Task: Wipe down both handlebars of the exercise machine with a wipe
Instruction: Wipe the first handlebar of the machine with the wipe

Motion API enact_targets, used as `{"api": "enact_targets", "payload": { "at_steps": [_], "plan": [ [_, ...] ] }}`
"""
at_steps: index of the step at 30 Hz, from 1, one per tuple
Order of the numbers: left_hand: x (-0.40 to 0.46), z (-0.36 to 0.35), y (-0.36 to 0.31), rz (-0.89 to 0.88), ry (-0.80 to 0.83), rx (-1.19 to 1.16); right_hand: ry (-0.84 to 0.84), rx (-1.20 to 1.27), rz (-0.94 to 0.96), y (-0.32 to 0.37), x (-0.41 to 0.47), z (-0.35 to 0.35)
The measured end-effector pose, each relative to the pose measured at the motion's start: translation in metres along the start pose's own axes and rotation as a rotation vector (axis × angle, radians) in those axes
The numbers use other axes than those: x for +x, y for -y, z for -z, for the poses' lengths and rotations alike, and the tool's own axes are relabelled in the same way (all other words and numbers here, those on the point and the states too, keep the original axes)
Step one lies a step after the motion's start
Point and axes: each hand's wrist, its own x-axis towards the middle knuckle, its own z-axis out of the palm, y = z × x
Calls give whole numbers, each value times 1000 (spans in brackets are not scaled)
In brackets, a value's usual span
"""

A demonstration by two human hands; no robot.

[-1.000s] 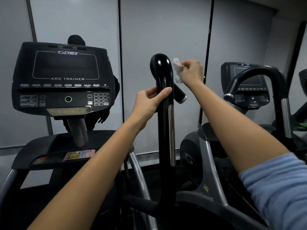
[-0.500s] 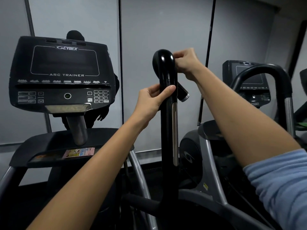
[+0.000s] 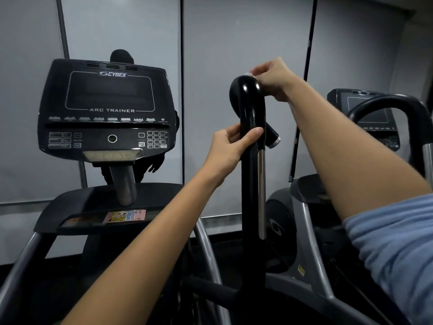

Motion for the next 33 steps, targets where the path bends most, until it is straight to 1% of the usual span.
{"api": "enact_targets", "payload": {
  "at_steps": [2, 6, 10, 13, 14, 15, 19, 21, 23, 26, 28, 33],
  "plan": [
    [0, 0, 1, -5, -6, 0, 13, -46, 67, 9, -2, 5],
    [-1, -1, 1, -27, 4, 14, -39, -269, 237, 20, -19, 11],
    [-2, -1, 1, -27, -6, 10, -31, -446, 340, 35, -51, 22],
    [-4, -2, 0, -8, -18, 15, -211, -488, 386, 52, -48, 15],
    [-4, -3, 0, -3, -21, 21, -232, -505, 389, 57, -41, 10],
    [-4, -3, -1, -1, -24, 26, -201, -545, 384, 61, -35, 4],
    [-8, 0, 1, -2, -28, 97, 74, -769, 338, 63, -13, -21],
    [-15, 0, 8, 16, -15, 162, 146, -847, 279, 60, -8, -24],
    [-23, -1, 15, 47, -12, 167, 160, -876, 245, 58, -7, -24],
    [-24, -1, 17, 60, -16, 161, 160, -895, 268, 59, -7, -21],
    [-23, -1, 17, 65, -9, 152, 144, -928, 314, 61, -12, -20],
    [-22, -1, 20, 62, -11, 146, 15, -1062, 494, 61, -48, -13]
  ]
}}
